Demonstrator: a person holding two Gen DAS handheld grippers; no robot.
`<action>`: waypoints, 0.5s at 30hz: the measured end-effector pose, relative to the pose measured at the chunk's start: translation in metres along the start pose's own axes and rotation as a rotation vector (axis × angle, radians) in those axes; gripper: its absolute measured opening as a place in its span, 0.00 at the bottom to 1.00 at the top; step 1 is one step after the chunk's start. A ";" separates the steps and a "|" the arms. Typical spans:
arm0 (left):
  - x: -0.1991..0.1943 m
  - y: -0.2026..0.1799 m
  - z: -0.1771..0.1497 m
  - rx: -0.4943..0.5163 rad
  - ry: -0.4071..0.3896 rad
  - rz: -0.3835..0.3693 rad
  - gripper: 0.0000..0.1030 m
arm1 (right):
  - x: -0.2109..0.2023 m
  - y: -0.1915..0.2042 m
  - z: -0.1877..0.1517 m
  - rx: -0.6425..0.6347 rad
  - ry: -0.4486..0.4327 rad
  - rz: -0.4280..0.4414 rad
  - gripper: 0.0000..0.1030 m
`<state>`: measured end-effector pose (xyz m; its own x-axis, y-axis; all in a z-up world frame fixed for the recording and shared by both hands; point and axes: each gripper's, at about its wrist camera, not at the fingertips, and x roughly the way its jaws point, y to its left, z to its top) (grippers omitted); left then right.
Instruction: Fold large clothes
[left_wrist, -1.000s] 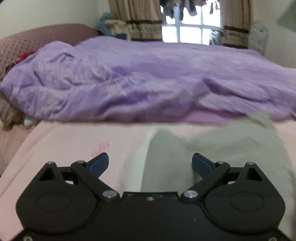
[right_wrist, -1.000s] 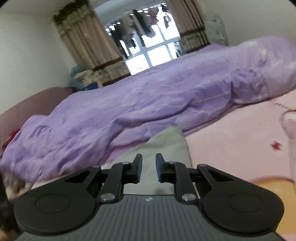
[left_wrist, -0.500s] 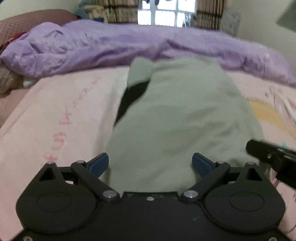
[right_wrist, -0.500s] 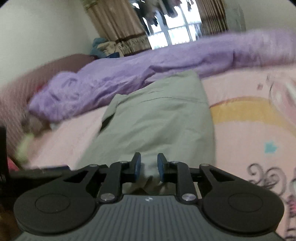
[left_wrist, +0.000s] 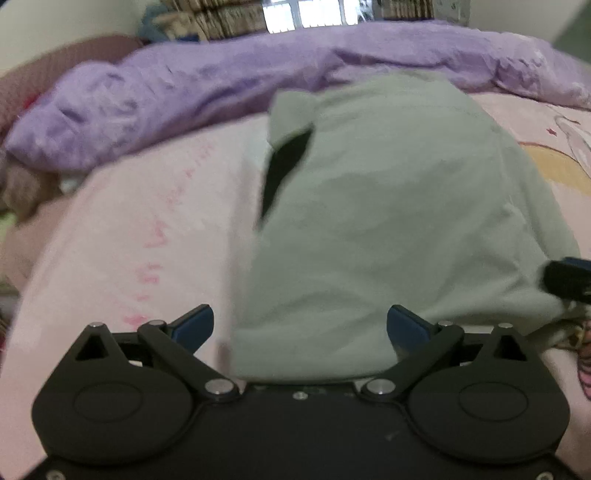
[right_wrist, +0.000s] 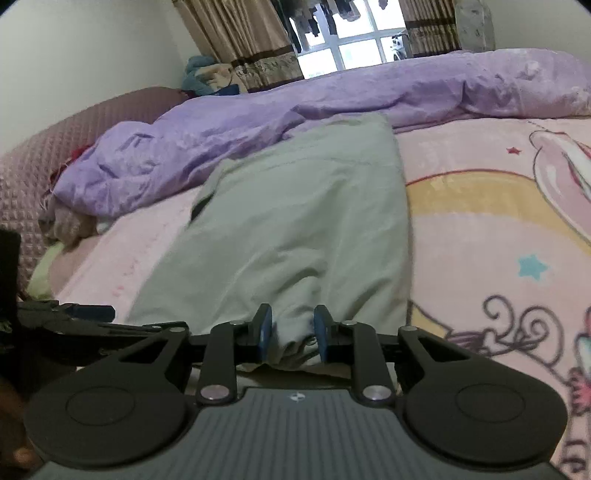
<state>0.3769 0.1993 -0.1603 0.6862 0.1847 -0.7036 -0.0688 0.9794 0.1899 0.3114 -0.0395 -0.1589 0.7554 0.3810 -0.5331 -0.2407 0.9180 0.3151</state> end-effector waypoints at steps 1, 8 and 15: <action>-0.001 0.004 0.001 -0.007 -0.008 0.012 1.00 | -0.007 0.002 0.002 -0.018 -0.008 -0.016 0.26; 0.019 0.025 -0.006 -0.051 0.050 0.012 1.00 | -0.014 -0.008 -0.016 -0.052 0.031 -0.131 0.39; 0.015 0.022 -0.007 -0.074 0.050 -0.033 1.00 | -0.017 -0.007 -0.032 -0.117 0.002 -0.071 0.68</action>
<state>0.3802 0.2237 -0.1716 0.6524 0.1541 -0.7421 -0.1015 0.9880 0.1160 0.2807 -0.0490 -0.1775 0.7719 0.3143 -0.5527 -0.2561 0.9493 0.1822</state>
